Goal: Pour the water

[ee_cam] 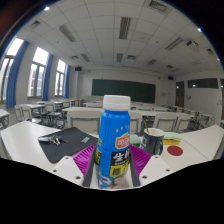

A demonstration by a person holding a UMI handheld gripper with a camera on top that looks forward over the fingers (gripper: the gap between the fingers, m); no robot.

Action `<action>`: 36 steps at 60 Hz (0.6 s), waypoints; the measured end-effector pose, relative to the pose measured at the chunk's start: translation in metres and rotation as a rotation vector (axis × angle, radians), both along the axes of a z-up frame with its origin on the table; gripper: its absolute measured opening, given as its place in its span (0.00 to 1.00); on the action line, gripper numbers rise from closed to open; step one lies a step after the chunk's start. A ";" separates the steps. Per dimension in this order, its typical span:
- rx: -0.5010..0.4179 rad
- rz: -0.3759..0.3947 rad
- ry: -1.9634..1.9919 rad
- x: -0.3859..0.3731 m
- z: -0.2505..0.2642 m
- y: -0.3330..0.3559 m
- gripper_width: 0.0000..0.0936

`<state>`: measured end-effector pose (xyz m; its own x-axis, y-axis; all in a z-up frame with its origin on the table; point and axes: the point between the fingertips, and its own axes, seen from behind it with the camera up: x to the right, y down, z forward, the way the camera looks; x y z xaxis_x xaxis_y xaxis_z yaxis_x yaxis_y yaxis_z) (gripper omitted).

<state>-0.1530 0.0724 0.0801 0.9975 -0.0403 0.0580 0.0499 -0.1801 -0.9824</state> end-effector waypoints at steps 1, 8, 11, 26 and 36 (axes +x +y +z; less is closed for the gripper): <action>0.000 0.000 0.009 0.000 0.000 0.000 0.60; 0.000 -0.014 0.054 0.007 0.002 0.004 0.52; 0.001 -0.018 0.069 0.009 0.003 0.007 0.46; 0.019 0.066 0.365 0.000 0.014 0.049 0.40; 0.078 0.103 0.814 0.007 0.050 0.086 0.40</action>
